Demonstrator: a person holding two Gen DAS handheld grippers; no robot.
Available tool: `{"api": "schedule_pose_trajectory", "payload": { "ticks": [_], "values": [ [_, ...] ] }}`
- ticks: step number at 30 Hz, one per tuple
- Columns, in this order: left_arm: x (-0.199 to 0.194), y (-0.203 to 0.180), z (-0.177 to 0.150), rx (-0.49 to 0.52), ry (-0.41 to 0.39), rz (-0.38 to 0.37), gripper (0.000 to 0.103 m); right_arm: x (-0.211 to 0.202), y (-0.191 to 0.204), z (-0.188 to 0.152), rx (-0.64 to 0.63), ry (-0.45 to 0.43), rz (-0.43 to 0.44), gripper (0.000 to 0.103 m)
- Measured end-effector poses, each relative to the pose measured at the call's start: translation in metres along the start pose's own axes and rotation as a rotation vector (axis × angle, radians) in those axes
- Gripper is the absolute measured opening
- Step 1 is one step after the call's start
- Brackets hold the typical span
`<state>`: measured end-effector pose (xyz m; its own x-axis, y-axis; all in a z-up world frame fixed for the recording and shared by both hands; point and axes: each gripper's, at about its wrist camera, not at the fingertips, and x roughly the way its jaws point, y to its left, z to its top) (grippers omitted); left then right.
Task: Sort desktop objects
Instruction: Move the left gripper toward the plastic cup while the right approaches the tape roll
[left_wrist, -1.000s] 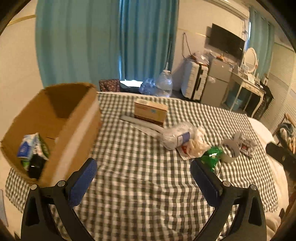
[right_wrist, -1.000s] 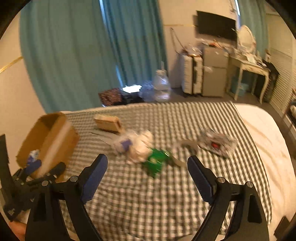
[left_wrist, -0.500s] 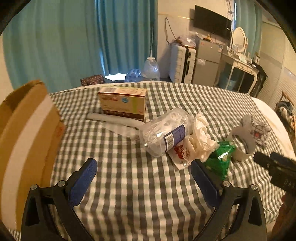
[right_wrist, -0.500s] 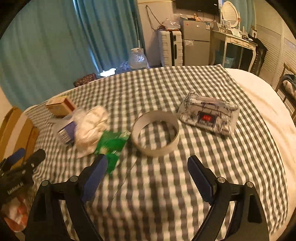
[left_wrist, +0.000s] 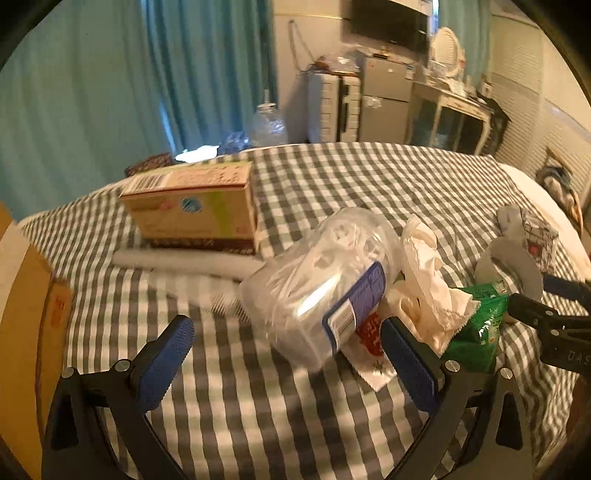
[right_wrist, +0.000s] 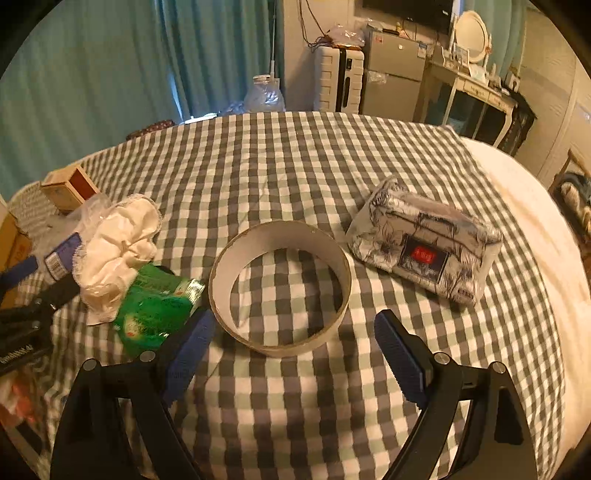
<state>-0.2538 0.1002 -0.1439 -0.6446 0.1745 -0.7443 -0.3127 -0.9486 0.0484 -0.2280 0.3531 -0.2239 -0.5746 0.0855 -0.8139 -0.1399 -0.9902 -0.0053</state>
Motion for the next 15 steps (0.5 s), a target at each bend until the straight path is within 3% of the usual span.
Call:
{"api": "schedule_pose_trajectory", "payload": {
  "ticks": [7, 12, 13, 15],
  "values": [
    [0.026, -0.008, 0.014, 0.137, 0.026, -0.010, 0.103, 0.025, 0.006, 0.006, -0.042, 0.016, -0.020, 0.089],
    [0.037, -0.011, 0.017, 0.141, 0.052, -0.039, 0.103, 0.029, 0.007, 0.004, -0.047, 0.012, -0.020, 0.088],
    [0.037, -0.010, 0.017, 0.135, 0.050, -0.048, 0.103, 0.028, 0.008, 0.002, -0.051, 0.009, -0.015, 0.082],
    [0.034, -0.007, 0.016, 0.127, 0.063, -0.071, 0.096, 0.025, 0.011, 0.000, -0.051, 0.001, -0.030, 0.083]
  ]
}}
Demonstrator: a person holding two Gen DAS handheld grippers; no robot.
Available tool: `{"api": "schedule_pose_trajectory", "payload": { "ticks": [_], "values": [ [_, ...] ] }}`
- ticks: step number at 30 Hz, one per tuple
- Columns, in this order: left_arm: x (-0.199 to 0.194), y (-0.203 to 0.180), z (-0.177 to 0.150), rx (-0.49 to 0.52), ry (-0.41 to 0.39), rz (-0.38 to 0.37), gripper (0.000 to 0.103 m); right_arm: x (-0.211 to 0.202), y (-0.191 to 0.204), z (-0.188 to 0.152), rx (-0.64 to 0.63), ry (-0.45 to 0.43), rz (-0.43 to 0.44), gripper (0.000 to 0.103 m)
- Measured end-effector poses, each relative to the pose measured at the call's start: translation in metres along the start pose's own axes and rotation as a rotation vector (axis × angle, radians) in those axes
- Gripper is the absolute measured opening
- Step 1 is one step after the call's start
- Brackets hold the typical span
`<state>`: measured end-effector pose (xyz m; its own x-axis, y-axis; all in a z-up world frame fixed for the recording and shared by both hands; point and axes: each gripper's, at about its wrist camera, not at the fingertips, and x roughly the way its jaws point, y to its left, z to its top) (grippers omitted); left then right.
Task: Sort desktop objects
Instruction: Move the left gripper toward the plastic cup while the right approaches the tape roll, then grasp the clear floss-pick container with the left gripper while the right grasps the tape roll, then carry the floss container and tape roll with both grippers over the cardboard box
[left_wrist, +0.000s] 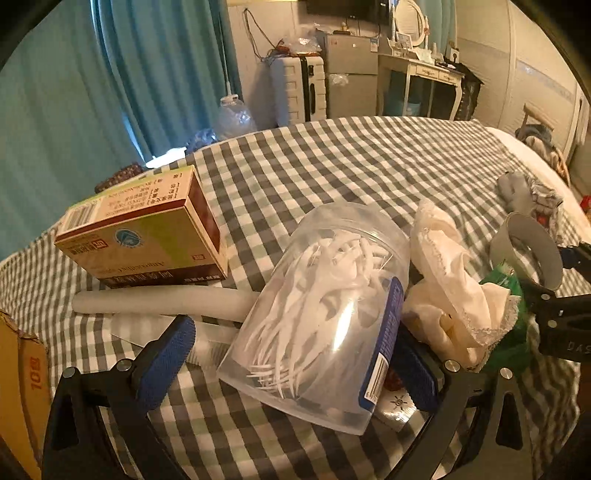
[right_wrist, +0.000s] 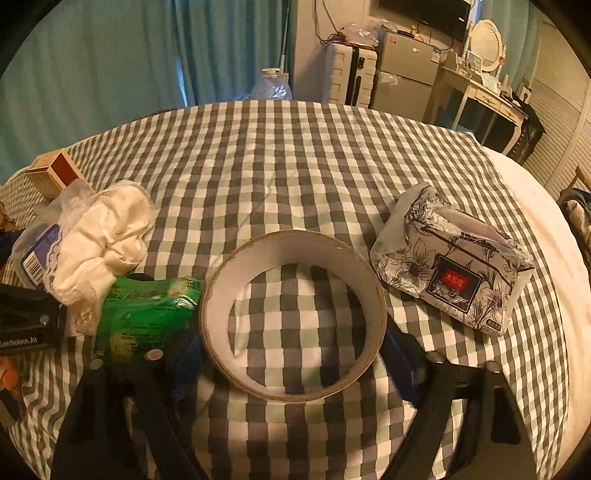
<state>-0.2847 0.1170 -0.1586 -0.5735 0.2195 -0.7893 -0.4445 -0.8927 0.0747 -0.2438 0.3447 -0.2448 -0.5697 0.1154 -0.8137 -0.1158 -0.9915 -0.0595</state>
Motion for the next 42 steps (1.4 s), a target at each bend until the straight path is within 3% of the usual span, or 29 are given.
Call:
{"api": "schedule_pose_trajectory", "payload": {
  "ticks": [5, 9, 21, 26, 33, 35, 42],
  "values": [
    [-0.006, -0.005, -0.001, 0.018, 0.048, -0.032, 0.077, -0.008, -0.014, -0.001, 0.042, -0.009, 0.001, 0.082],
    [-0.018, -0.008, -0.005, 0.039, 0.054, -0.026, 0.072, -0.020, -0.029, 0.000, 0.089, -0.020, 0.011, 0.082],
    [-0.084, -0.007, -0.063, -0.121, 0.087, -0.022, 0.066, -0.064, -0.039, -0.001, 0.123, -0.062, 0.053, 0.082],
    [-0.102, -0.012, -0.095, -0.200, 0.108, -0.087, 0.066, -0.083, -0.038, -0.007, 0.123, -0.088, 0.071, 0.082],
    [-0.087, -0.020, -0.088, -0.164, 0.141, -0.030, 0.070, -0.085, -0.049, -0.010, 0.166, -0.093, 0.096, 0.082],
    [-0.079, -0.021, -0.089, -0.157, 0.152, -0.015, 0.063, -0.083, -0.053, -0.012, 0.182, -0.085, 0.107, 0.082],
    [-0.101, -0.014, -0.087, -0.251, 0.084, 0.004, 0.062, -0.090, -0.047, -0.016, 0.181, -0.061, 0.133, 0.082]
  ]
}}
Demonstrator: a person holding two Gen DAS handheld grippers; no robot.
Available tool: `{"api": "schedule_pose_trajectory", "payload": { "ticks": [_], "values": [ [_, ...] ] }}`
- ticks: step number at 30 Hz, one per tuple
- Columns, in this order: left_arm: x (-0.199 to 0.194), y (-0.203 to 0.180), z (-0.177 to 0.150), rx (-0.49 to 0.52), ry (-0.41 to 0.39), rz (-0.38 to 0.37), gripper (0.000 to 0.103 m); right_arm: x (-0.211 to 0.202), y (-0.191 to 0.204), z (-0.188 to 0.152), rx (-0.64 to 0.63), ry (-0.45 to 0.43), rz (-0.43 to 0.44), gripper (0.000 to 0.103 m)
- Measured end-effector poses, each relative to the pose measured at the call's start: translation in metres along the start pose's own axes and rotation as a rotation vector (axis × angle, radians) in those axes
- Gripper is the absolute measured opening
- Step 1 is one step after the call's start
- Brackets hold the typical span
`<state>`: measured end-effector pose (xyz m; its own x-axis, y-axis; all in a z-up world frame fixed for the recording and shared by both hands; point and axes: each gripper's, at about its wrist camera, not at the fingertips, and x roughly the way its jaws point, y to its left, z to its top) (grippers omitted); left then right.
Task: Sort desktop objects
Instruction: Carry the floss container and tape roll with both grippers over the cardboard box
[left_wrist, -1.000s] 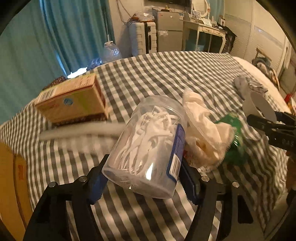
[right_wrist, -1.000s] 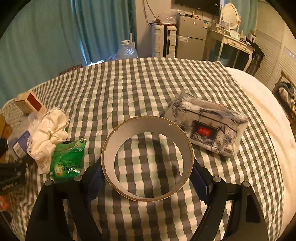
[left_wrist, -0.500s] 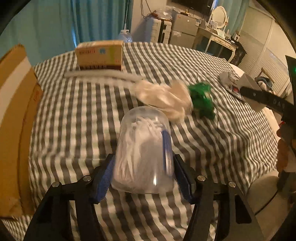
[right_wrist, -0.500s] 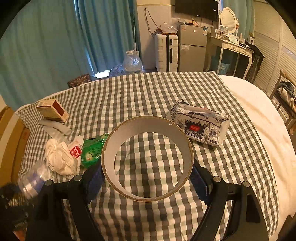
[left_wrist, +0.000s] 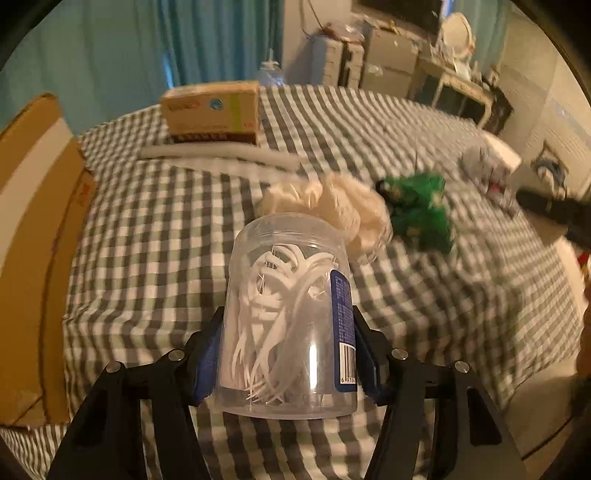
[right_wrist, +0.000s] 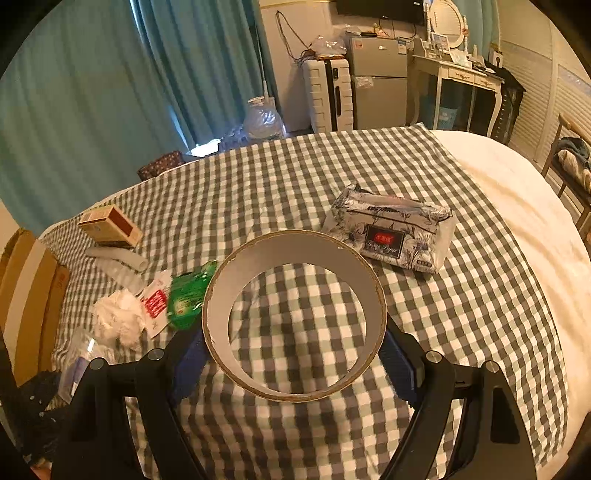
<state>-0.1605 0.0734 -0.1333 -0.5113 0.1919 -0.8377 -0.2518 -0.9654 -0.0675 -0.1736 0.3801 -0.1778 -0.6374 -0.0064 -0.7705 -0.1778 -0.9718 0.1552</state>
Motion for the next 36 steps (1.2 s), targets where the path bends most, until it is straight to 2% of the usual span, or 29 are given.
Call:
{"api": "schedule_pose_trajectory", "payload": {
  "ticks": [3, 6, 9, 13, 19, 25, 36],
  "values": [
    [-0.027, 0.005, 0.005, -0.039, -0.049, -0.003, 0.062, -0.019, 0.018, -0.004, -0.034, -0.023, 0.020, 0.082],
    [-0.055, 0.010, 0.013, -0.035, -0.089, 0.036, 0.062, -0.046, 0.044, -0.006, -0.072, -0.050, 0.058, 0.082],
    [-0.083, 0.025, 0.021, -0.074, -0.128, 0.046, 0.063, -0.076, 0.073, -0.006, -0.107, -0.075, 0.113, 0.082],
    [-0.121, 0.040, 0.030, -0.082, -0.178, 0.164, 0.063, -0.108, 0.116, -0.007, -0.176, -0.098, 0.148, 0.082],
    [-0.171, 0.082, 0.033, -0.149, -0.227, 0.218, 0.063, -0.145, 0.178, -0.009, -0.254, -0.128, 0.248, 0.082],
    [-0.204, 0.132, 0.030, -0.223, -0.272, 0.278, 0.063, -0.161, 0.238, -0.007, -0.317, -0.153, 0.322, 0.082],
    [-0.217, 0.216, 0.016, -0.323, -0.246, 0.344, 0.063, -0.156, 0.343, 0.005, -0.410, -0.140, 0.449, 0.082]
  ]
}}
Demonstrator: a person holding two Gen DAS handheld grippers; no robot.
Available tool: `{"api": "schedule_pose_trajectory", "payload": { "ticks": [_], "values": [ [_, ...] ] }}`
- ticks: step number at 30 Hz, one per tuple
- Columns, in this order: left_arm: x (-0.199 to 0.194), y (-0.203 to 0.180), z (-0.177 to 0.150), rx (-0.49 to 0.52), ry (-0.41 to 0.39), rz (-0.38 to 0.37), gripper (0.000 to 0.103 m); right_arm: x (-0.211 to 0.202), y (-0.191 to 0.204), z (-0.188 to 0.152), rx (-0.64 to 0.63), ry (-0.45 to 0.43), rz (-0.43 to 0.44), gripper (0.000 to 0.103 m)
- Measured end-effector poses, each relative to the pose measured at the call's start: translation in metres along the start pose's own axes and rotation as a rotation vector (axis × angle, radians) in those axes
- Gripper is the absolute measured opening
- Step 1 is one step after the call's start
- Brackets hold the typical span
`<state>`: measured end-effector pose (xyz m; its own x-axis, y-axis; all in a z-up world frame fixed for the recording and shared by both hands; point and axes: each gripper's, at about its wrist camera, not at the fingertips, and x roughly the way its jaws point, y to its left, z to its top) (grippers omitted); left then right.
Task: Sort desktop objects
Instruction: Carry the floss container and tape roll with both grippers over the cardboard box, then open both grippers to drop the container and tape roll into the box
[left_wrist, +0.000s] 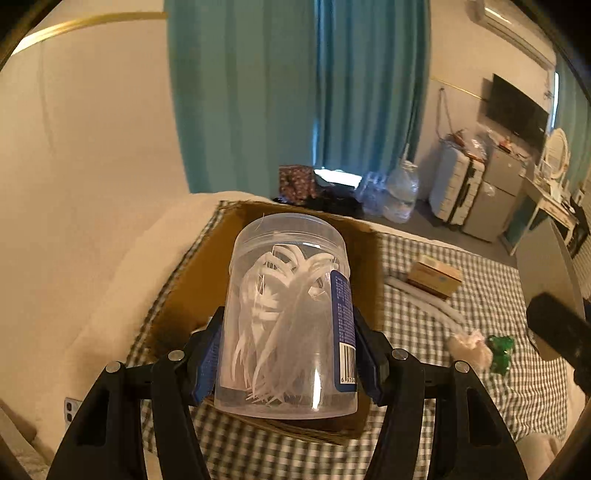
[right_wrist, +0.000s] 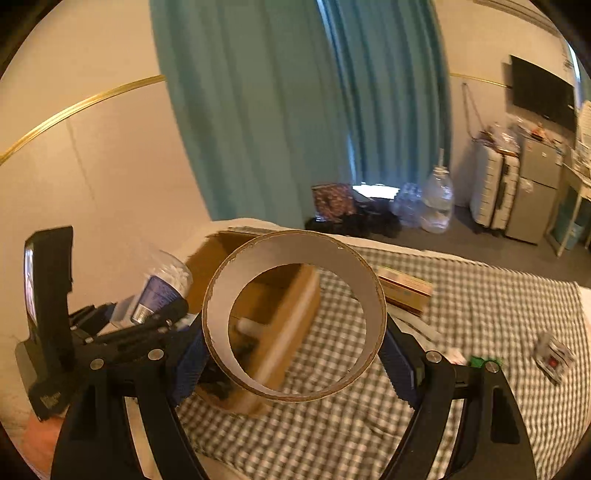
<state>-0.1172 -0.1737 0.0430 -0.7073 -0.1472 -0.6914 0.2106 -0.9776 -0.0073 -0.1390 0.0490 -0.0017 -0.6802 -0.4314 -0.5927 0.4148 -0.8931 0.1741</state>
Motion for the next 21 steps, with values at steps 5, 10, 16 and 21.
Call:
{"api": "schedule_pose_trajectory", "payload": {
  "ticks": [5, 10, 16, 21],
  "values": [
    [0.017, 0.023, -0.002, -0.021, 0.028, 0.006, 0.063, 0.034, 0.023, 0.012, -0.018, 0.044, 0.040, 0.082],
    [0.036, 0.040, -0.005, -0.030, 0.059, 0.014, 0.063, 0.071, 0.032, 0.017, -0.026, 0.077, 0.059, 0.082],
    [0.051, 0.052, -0.013, -0.060, 0.084, -0.003, 0.063, 0.092, 0.031, 0.021, 0.020, 0.053, 0.161, 0.083],
    [0.050, 0.053, -0.012, -0.085, 0.047, -0.033, 0.068, 0.099, 0.025, 0.029, 0.090, 0.022, 0.177, 0.087]
  ]
}}
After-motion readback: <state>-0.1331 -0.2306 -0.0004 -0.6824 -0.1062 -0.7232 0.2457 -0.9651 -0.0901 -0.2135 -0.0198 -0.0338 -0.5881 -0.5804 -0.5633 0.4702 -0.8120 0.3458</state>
